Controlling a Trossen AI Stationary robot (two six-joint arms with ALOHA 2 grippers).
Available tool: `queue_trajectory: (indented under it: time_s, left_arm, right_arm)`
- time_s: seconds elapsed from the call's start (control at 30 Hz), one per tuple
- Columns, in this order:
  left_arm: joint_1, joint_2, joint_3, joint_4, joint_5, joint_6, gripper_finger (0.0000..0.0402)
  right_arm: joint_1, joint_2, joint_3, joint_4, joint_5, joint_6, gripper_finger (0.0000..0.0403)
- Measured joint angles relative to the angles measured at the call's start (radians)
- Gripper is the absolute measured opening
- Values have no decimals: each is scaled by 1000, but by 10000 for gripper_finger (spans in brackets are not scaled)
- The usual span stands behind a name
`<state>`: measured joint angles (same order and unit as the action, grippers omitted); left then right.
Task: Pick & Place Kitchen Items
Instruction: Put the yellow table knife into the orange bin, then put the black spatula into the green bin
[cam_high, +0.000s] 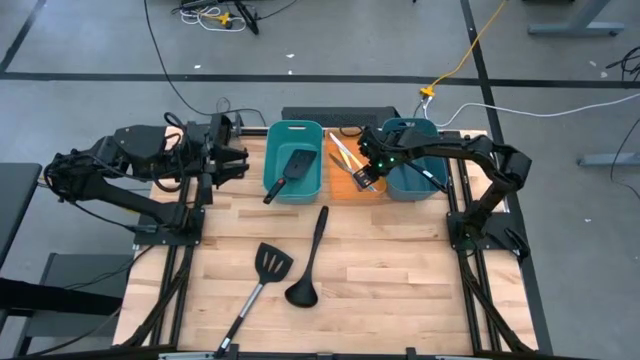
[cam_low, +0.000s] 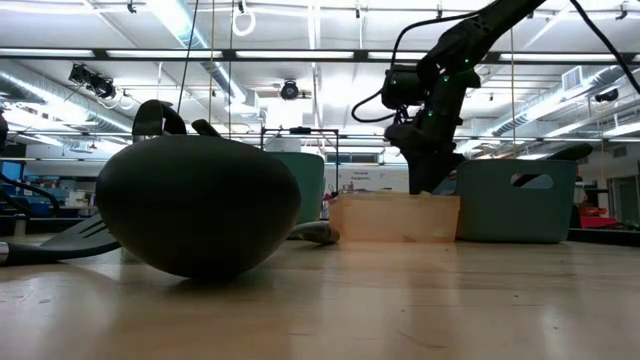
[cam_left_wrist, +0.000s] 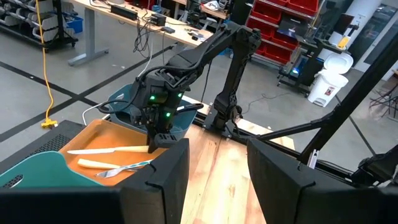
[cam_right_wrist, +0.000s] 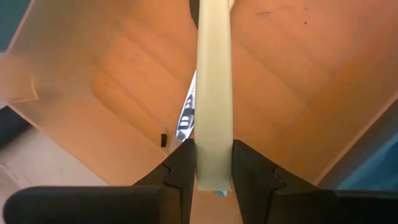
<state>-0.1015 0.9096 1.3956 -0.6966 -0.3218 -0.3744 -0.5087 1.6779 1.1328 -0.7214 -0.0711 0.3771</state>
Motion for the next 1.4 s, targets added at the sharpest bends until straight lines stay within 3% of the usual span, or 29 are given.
queue_trajectory:
  time_s: [0.67, 1.13, 1.4]
  left_arm:
    - [0, 0, 0, 0, 0, 0, 167]
    - [0, 0, 0, 0, -14, 0, 167]
    - [0, 0, 0, 0, -19, -15, 167]
  right_arm:
    - [0, 0, 0, -14, 3, 8, 95]
    - [0, -1, 0, 7, 10, 6, 182]
    - [0, -16, 0, 76, -1, 3, 196]
